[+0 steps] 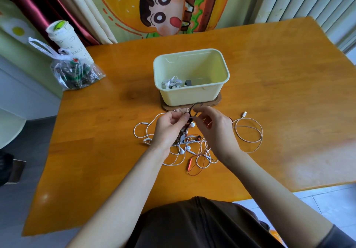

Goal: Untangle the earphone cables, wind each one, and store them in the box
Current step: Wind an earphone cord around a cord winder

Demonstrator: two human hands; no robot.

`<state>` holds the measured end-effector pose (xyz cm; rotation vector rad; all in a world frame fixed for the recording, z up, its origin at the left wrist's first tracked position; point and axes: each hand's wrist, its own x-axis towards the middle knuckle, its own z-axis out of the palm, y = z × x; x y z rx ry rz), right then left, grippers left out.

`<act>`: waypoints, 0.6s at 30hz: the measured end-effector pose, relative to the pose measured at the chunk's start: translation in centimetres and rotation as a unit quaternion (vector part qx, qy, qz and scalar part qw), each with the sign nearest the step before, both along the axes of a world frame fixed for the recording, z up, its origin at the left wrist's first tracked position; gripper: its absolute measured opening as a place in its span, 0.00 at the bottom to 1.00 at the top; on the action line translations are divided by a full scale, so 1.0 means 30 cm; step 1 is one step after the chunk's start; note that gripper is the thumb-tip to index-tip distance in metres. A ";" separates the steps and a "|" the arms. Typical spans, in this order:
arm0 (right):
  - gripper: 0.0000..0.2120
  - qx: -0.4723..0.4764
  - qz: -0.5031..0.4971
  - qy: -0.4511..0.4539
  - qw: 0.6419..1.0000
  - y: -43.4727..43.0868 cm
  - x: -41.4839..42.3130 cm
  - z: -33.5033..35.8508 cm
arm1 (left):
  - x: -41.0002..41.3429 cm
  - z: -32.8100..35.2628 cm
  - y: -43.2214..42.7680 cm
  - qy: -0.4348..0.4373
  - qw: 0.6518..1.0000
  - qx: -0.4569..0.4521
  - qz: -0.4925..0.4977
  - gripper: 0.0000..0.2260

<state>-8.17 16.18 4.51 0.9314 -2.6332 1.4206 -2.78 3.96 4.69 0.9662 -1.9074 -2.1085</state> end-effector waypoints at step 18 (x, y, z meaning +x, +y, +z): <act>0.02 0.046 0.034 0.065 0.996 0.036 -0.100 0.038 | 0.028 -0.007 -0.024 0.004 0.991 -0.076 -0.107 0.07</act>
